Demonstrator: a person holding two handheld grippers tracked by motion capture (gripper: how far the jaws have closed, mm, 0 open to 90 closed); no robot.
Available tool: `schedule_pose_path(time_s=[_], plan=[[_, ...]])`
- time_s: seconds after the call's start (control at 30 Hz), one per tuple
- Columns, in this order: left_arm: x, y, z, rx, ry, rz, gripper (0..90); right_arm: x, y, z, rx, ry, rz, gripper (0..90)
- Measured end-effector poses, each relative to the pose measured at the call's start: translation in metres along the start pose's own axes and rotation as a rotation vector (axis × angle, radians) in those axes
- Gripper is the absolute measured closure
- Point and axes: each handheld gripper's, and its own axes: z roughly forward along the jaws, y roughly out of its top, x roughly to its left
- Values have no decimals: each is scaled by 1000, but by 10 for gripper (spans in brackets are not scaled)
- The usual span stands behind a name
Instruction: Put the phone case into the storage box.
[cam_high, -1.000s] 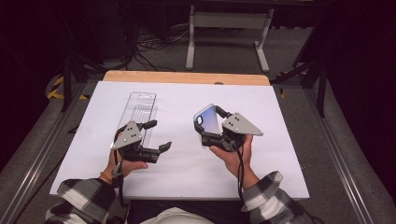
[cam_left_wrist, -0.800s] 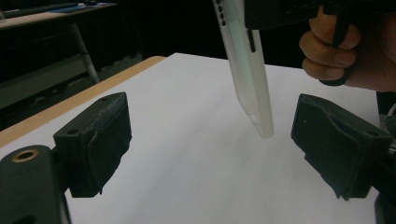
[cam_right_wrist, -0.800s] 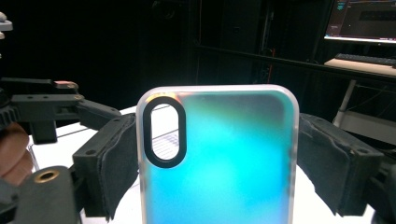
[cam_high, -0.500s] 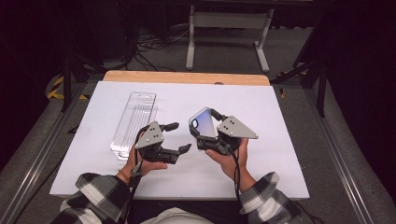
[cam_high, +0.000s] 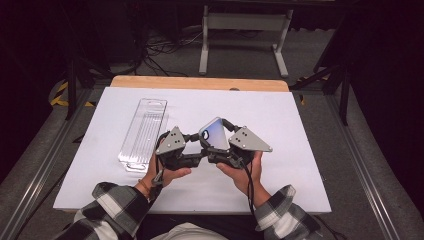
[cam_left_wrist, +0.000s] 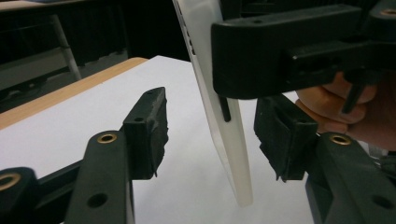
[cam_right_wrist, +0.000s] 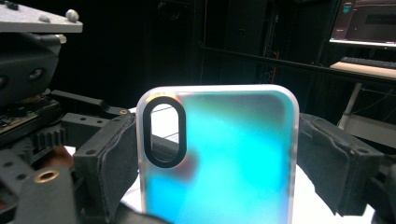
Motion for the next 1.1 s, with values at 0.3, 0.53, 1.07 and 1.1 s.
schedule_pose_path(time_s=[0.3,0.53,1.07,1.1], plan=[[3,0,-2,-13,8,-11,550,4,-1,1,-5,-5,-8,175],[4,0,-3,-10,8,-15,583,4,-1,1,-8,-6,-6,176],[5,0,-5,-21,25,2,687,5,-1,-1,-9,-13,-14,179],[5,0,-5,-19,25,5,699,5,-1,-1,-10,-12,-11,179]])
